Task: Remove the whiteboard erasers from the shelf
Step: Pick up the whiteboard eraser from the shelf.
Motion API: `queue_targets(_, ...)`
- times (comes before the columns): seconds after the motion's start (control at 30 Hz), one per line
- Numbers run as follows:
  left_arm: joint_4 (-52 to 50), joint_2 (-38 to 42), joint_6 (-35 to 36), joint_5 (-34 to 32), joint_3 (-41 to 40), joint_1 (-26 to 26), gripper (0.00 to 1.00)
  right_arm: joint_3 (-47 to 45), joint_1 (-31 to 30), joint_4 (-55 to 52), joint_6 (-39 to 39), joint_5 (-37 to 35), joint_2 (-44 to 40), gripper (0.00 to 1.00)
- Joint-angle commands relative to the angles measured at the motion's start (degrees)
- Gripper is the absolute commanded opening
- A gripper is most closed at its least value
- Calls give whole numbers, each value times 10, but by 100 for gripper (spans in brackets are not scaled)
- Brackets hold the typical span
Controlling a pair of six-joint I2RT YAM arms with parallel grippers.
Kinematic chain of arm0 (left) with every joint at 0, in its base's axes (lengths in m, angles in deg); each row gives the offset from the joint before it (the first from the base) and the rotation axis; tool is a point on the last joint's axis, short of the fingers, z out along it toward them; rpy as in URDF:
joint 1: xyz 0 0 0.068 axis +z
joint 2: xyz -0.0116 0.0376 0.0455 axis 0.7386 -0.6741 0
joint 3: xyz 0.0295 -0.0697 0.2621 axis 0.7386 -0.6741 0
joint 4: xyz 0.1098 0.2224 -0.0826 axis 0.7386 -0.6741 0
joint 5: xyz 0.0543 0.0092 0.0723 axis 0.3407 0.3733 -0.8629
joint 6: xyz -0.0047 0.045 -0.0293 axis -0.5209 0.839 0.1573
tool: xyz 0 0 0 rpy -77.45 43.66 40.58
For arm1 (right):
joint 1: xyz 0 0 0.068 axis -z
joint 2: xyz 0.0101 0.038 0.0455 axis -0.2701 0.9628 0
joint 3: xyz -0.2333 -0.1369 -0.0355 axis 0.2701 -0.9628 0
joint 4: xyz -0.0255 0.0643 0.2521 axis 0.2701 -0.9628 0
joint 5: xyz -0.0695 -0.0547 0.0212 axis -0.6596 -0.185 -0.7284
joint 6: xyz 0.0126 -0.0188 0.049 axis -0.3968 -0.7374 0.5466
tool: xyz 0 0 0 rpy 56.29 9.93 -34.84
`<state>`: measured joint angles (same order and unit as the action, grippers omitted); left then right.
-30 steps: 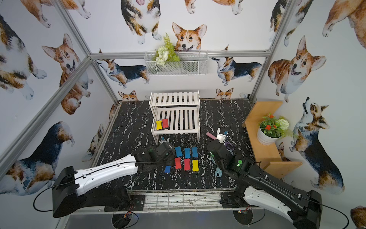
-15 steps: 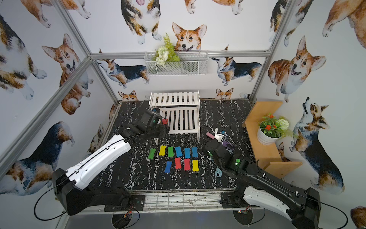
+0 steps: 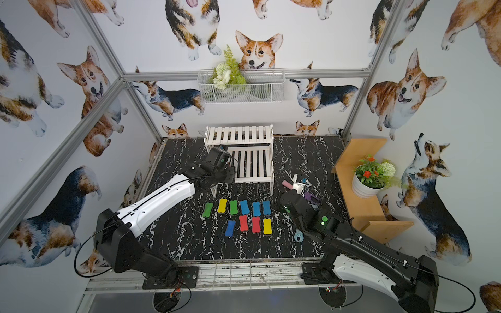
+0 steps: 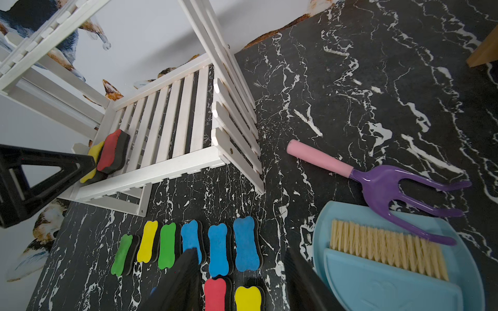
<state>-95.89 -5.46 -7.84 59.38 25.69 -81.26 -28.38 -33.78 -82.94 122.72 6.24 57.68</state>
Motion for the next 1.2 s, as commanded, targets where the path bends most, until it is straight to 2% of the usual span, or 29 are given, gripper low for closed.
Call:
queue_targets(0.0, 25, -12, 10, -11, 10, 8, 62, -1, 1, 10, -5, -2, -1, 57)
queue_targets(0.4, 28, -75, 23, -6, 37, 18, 60, -2, 1, 2, -5, -13, -8, 58)
queue_targets(0.77, 33, -83, 38, 46, 28, 8, 56, -8, 2, 2, -2, -18, -16, 58)
queue_targets(0.9, 31, -69, 37, 35, 28, 0, 56, -10, 3, 5, -1, -15, -13, 57)
queue_targets(1.17, 5, -48, 22, -31, 55, 1, 59, -11, 3, 8, 2, -12, -11, 57)
